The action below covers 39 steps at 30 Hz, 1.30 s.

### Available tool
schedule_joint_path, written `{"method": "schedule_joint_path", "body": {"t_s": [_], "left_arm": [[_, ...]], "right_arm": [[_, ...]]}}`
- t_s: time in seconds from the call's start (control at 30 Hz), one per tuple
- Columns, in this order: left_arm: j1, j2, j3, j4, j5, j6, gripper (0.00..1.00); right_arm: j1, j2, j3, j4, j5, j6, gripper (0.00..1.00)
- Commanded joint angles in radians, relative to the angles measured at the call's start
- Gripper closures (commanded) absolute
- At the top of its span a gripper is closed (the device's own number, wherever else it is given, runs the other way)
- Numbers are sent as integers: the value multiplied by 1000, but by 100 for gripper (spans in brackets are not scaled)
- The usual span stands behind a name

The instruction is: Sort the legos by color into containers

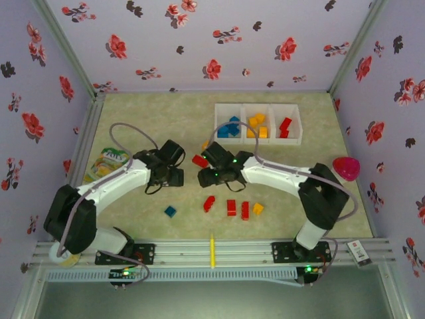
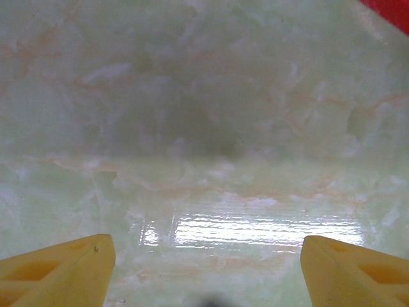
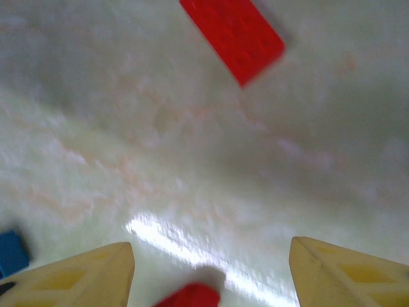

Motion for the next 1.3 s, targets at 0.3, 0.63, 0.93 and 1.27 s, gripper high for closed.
{"method": "schedule_joint_path", "body": {"t_s": [0.3, 0.63, 0.93, 1.27], "left_arm": [[35, -58, -13, 34, 25, -14, 23], [43, -35, 16, 31, 25, -13, 24], [44, -35, 15, 12, 24, -16, 24], [44, -46, 14, 5, 24, -15, 24]], "right_arm": [[-104, 250, 230, 6, 16, -296, 30], [-127, 310, 272, 53, -62, -403, 30], [-136, 392, 339, 62, -83, -426, 35], [-137, 452, 383, 60, -58, -422, 52]]}}
